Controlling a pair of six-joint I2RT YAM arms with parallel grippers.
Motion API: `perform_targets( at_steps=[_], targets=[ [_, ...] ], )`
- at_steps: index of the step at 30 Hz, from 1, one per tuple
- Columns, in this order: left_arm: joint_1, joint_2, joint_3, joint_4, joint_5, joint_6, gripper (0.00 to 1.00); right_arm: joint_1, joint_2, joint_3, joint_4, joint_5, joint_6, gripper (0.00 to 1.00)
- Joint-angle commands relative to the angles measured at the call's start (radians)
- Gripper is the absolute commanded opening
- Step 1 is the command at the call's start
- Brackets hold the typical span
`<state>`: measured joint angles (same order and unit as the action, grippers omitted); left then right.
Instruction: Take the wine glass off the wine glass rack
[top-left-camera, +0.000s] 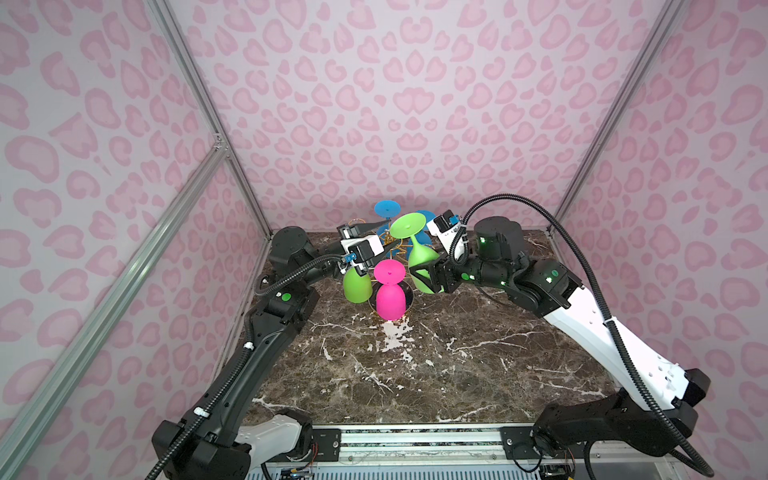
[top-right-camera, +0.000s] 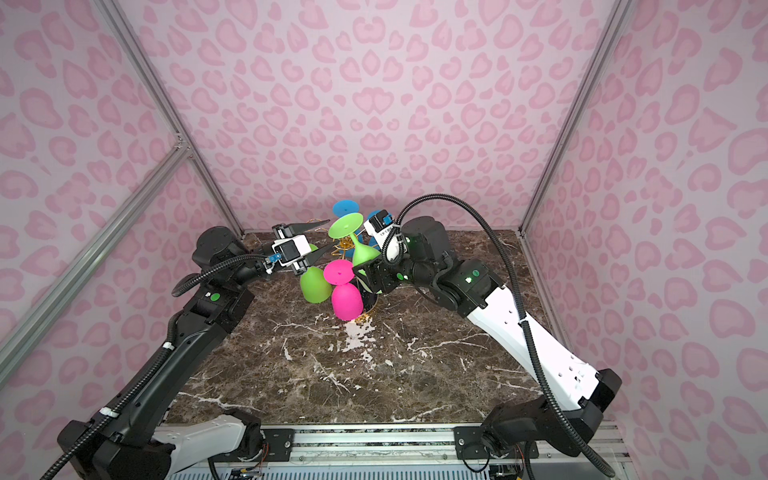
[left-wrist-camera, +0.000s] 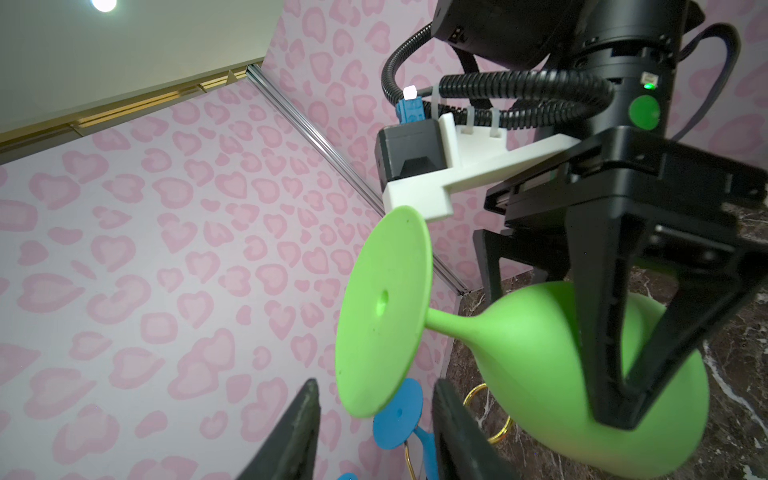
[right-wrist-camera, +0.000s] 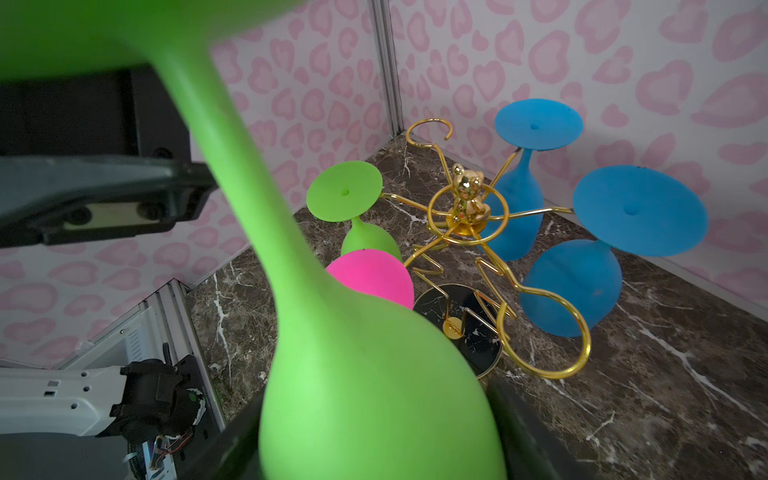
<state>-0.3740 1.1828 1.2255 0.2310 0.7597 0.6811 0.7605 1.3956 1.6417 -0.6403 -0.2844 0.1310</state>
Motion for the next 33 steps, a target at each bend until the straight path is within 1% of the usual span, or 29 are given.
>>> perform_targets(
  at_steps=[1,4,7,8,11,20,21,22,23,26,28,30,33],
  targets=[
    [-0.002,0.004,0.014,0.021,0.017,0.012,0.44,0.006,0.012,0.0,0.018,-0.023,0.009,0.45],
    [-0.005,0.009,0.015,0.021,0.017,0.017,0.41,0.009,0.019,0.001,0.014,-0.021,0.009,0.45],
    [-0.008,0.011,0.017,0.019,0.011,0.024,0.35,0.01,0.024,0.001,0.017,-0.021,0.012,0.44],
    [-0.008,0.011,0.017,0.018,0.01,0.026,0.31,0.011,0.025,0.0,0.02,-0.022,0.014,0.44],
    [-0.009,0.01,0.013,0.014,0.007,0.031,0.27,0.011,0.026,-0.005,0.025,-0.026,0.021,0.45],
    [-0.013,0.009,0.011,0.022,-0.024,0.031,0.18,0.019,0.043,0.003,0.027,-0.051,0.041,0.45],
    [-0.013,0.008,0.012,0.024,-0.032,0.026,0.14,0.02,0.043,0.002,0.028,-0.051,0.042,0.45],
    [-0.013,0.007,0.014,0.019,-0.034,0.022,0.08,0.02,0.042,0.001,0.03,-0.053,0.044,0.46],
    [-0.013,0.006,0.017,0.011,-0.031,0.024,0.03,0.022,0.043,0.0,0.031,-0.058,0.046,0.48],
    [-0.015,0.0,0.017,0.019,-0.044,0.006,0.03,0.021,0.033,-0.005,0.042,-0.079,0.055,0.56],
    [-0.014,-0.007,0.015,0.021,-0.07,-0.002,0.03,0.02,0.018,-0.014,0.06,-0.087,0.063,0.67],
    [-0.014,-0.014,0.008,0.023,-0.092,-0.002,0.03,0.02,-0.003,-0.027,0.081,-0.088,0.071,0.77],
    [-0.014,-0.02,0.003,0.018,-0.113,-0.004,0.03,0.019,-0.04,-0.049,0.115,-0.087,0.079,0.85]
  ],
)
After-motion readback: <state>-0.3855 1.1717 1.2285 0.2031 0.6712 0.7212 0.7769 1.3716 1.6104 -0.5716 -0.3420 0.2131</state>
